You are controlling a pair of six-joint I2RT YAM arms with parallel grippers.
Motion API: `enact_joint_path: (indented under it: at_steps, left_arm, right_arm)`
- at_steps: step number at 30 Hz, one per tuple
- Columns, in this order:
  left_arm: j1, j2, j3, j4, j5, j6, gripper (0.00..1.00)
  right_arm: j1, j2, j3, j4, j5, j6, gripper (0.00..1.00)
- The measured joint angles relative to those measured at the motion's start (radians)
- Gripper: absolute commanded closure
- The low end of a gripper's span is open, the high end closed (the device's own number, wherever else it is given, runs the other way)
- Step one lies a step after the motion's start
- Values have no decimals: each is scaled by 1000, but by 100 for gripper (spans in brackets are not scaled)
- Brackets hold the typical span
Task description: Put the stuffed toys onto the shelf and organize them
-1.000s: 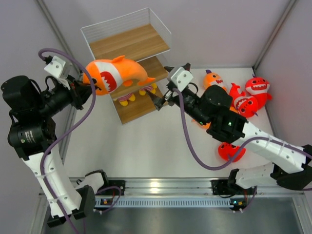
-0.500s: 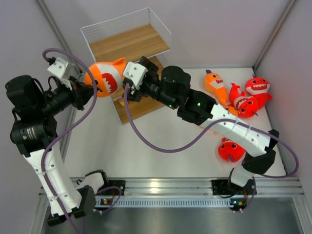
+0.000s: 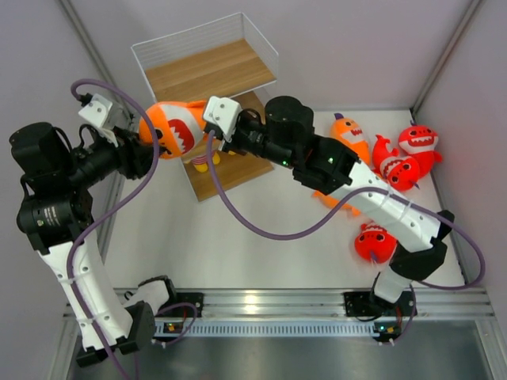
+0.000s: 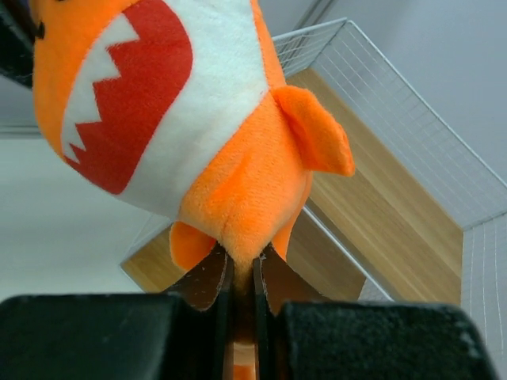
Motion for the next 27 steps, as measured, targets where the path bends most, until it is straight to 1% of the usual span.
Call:
enact_joint_path:
  at_steps: [1,2,6,9,13,15,19,23,27]
  left_arm:
    - [0,0,0,-1,-5,0,10]
    - [2,2,1,-2,-23,-3,2]
    - [2,8,25,-2,-113,-14,2]
    - [2,13,48,-1,-216,-24,2]
    - [2,11,52,-1,-315,-29,2]
    - [2,8,47,-1,-339,-29,2]
    - [2,3,27,-1,-356,-27,2]
    - [2,1,6,-2,-360,-21,2]
    - [2,1,-5,-2,-360,-11,2]
  right_arm:
    - [-3,4,10,-11,-2,11,100]
    - [-9,14,39,-34,-2,37,100]
    - [-51,48,161,-56,-11,175,100]
    - [-122,49,222,-41,-17,322,100]
    - [-230,51,259,8,35,497,100]
    - [-266,70,286,19,89,566,100]
    - [-294,132,312,82,174,681,100]
    - [-324,207,312,124,197,789,100]
    - [-339,270,311,132,247,857,100]
